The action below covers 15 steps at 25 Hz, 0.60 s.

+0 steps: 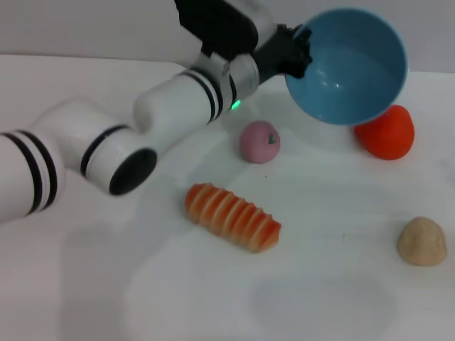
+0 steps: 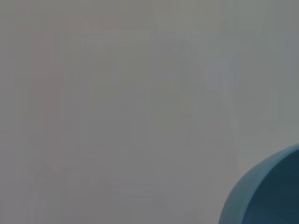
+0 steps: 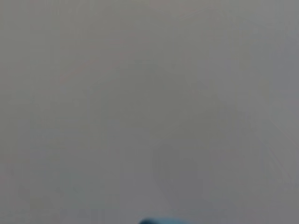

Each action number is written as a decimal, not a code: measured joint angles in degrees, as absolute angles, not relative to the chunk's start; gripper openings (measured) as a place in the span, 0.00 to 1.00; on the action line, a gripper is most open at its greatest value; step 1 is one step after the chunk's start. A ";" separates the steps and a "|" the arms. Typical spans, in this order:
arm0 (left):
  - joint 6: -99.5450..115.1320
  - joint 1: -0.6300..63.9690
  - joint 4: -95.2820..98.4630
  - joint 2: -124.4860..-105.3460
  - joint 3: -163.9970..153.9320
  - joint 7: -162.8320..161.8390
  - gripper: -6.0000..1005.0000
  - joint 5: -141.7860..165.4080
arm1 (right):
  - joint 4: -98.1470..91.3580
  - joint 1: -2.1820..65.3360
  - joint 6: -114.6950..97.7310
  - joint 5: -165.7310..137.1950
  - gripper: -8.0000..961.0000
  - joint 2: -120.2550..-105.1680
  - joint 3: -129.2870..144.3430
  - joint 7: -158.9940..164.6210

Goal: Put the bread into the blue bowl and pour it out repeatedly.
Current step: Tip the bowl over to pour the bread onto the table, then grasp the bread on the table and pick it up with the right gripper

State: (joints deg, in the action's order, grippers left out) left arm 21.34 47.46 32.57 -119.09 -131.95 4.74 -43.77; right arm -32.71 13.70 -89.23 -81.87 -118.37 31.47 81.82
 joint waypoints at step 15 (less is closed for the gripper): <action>-27.14 44.44 56.04 -117.85 -95.27 10.87 0.00 -32.30 | -32.47 25.55 -90.24 -98.00 0.57 -118.36 38.83 82.22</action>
